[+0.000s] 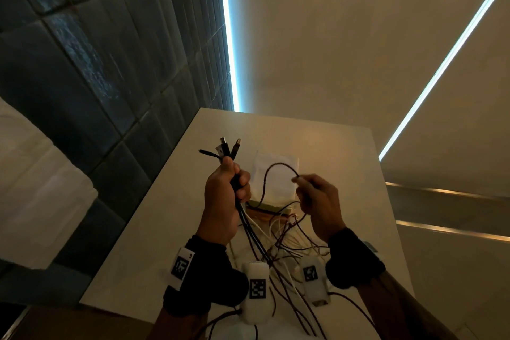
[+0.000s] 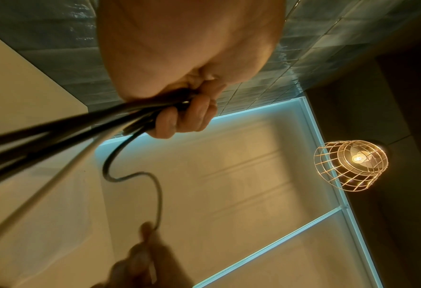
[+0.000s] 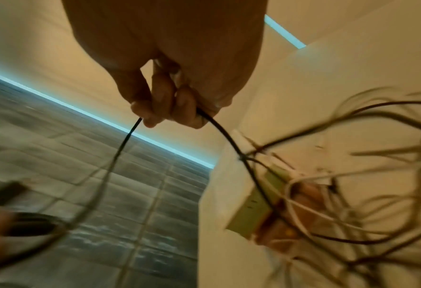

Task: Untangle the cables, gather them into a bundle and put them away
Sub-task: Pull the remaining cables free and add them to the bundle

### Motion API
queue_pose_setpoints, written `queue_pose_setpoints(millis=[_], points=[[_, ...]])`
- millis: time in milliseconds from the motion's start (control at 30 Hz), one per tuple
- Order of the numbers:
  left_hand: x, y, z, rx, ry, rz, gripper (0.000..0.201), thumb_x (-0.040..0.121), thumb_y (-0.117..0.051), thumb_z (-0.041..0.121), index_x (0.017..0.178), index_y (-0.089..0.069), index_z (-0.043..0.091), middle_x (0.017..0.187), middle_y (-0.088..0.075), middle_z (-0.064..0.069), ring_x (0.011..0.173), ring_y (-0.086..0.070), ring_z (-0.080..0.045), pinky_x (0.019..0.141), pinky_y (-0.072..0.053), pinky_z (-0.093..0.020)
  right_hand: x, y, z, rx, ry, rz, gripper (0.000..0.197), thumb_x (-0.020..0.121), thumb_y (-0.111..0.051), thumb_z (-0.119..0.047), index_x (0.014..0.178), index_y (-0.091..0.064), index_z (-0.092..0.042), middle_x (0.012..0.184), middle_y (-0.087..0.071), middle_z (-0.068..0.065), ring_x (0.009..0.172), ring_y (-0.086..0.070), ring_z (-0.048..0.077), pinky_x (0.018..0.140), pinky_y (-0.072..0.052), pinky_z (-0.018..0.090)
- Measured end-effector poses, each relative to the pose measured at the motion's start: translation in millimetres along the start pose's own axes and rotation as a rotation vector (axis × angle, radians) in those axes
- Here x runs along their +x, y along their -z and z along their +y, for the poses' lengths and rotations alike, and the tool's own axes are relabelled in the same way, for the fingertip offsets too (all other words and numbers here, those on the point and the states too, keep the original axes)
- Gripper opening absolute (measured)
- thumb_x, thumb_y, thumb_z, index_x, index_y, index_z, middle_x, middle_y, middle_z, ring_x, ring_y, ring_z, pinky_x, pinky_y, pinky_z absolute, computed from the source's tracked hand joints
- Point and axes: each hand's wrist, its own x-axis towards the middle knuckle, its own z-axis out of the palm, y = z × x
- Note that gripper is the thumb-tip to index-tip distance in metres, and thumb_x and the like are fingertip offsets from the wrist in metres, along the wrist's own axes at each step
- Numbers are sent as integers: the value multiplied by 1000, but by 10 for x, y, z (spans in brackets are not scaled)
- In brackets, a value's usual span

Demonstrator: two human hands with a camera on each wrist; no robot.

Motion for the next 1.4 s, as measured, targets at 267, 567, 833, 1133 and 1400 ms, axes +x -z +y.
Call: queue_pose_setpoints(millis=[267,567,833,1133,1400], points=[[-16,-56,-51,102,76,12,32,105,-29,32,83,-43,12,83,-74,-14,65,-56,-21,56,-39,-30,-306,-341,-524,-59,195,-363,8,88,-62,2,85,-68,6,61,-59,9,54,-50,17,51,-41,22],[-69,-18,42,-229,55,-143,35,102,-31,35,75,-45,17,73,-59,-6,49,-40,-13,55,-34,-26,-295,-237,-84,-139,-12,-468,10,84,-71,-17,85,-75,-8,84,-63,34,76,-55,29,73,-46,38],[-53,8,-13,-188,-5,-124,37,102,-32,31,69,-38,17,57,-32,6,43,-24,-7,46,-22,-23,-177,-145,381,-152,-40,-496,24,95,-56,-11,78,-72,-8,59,-49,0,54,-37,12,52,-32,22],[-37,45,28,-194,-26,-128,39,103,-31,32,68,-37,17,54,-30,7,41,-23,-6,43,-24,-22,-78,234,935,-386,-87,-333,34,98,-54,-13,67,-68,-17,56,-49,-9,50,-40,5,51,-33,20],[-22,34,32,-97,-33,-85,39,104,-30,30,69,-38,16,54,-31,7,41,-23,-6,43,-21,-22,-128,374,1068,-501,-205,-158,33,94,-56,-17,64,-68,-10,57,-50,1,51,-38,12,52,-31,28]])
